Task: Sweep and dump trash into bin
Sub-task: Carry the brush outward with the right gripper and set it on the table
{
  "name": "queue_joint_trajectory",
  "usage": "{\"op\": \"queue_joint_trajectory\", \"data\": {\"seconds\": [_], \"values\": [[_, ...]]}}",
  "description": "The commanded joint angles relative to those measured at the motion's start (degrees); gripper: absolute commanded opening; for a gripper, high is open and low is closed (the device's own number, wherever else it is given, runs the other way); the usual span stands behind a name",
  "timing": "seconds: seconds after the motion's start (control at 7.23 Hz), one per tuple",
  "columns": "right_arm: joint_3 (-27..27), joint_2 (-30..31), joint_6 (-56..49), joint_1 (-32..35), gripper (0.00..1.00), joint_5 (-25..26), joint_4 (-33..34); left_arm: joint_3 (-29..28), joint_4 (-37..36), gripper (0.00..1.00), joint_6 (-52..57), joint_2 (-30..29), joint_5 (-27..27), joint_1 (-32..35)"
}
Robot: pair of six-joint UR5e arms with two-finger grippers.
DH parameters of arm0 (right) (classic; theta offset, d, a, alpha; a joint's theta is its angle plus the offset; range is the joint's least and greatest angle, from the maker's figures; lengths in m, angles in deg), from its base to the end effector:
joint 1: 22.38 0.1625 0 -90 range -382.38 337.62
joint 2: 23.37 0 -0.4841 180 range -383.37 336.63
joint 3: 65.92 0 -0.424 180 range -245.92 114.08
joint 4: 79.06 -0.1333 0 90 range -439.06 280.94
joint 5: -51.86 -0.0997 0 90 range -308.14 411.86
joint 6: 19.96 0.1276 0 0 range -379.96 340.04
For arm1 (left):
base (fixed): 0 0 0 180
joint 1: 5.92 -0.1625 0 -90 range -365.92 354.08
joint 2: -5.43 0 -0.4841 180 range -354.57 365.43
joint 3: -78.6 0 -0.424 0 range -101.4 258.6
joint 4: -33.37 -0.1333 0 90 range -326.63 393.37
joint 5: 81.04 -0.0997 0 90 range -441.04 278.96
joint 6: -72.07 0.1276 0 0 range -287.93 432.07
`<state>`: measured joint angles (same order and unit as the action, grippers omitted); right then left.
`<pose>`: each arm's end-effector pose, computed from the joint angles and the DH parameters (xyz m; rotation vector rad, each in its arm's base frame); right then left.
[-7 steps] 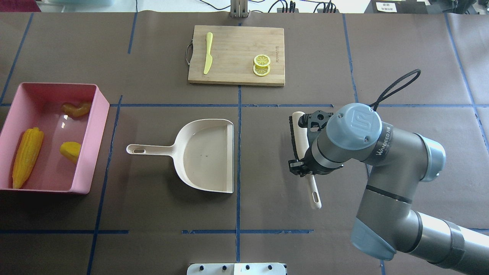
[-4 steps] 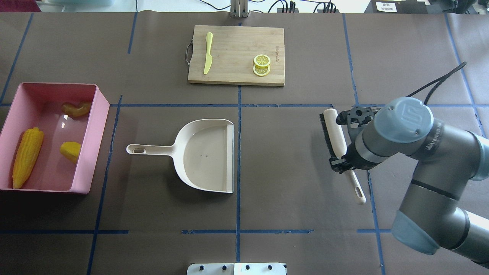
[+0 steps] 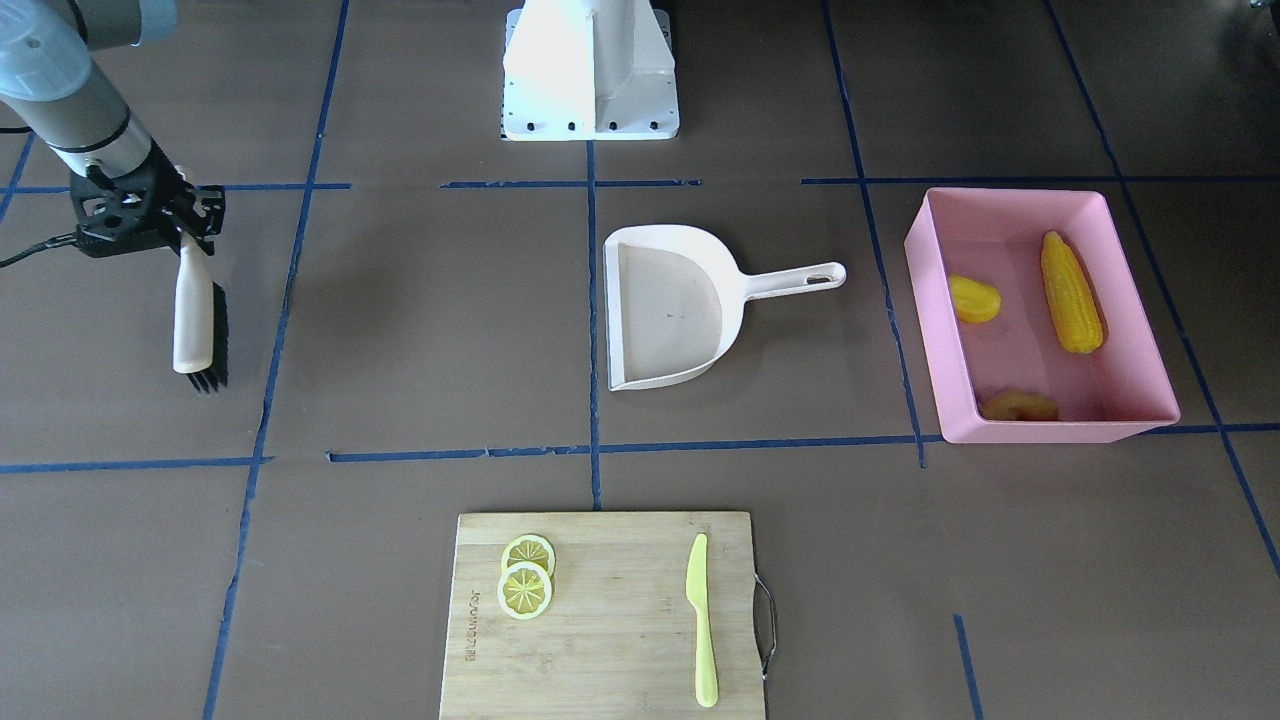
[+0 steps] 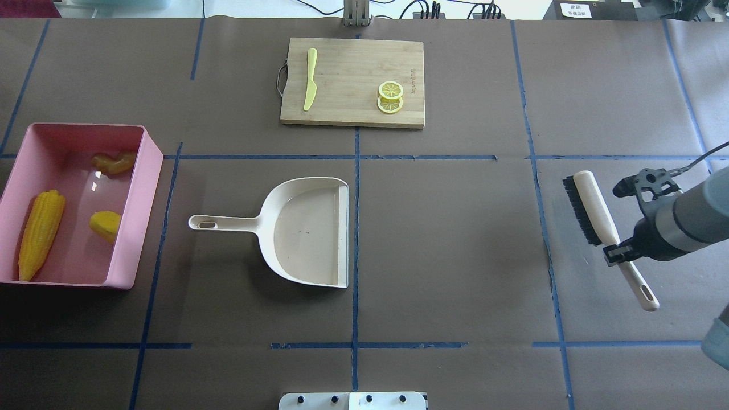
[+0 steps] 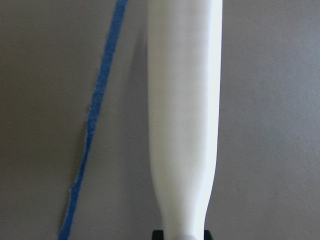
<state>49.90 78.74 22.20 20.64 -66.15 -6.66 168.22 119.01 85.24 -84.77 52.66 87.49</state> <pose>-0.2819 -0.3634 0.5798 0.0471 -0.7161 -0.2140 -0.0759 -0.5142 0.7478 0.0354 0.7658 0.1317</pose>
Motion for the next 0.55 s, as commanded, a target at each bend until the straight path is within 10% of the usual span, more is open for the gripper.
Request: {"op": "queue_joint_trajectory", "data": {"seconds": [0.0, 0.41], "values": [[-4.25, 7.47, -0.24, 4.07, 0.00, -2.74, -8.99, 0.38, 0.05, 1.00, 0.02, 0.11, 0.07, 0.02], [-10.44, 7.49, -0.94, 8.39, 0.01, -7.14, -13.33, 0.55, 0.14, 1.00, 0.28, 0.90, 0.07, 0.02]]}}
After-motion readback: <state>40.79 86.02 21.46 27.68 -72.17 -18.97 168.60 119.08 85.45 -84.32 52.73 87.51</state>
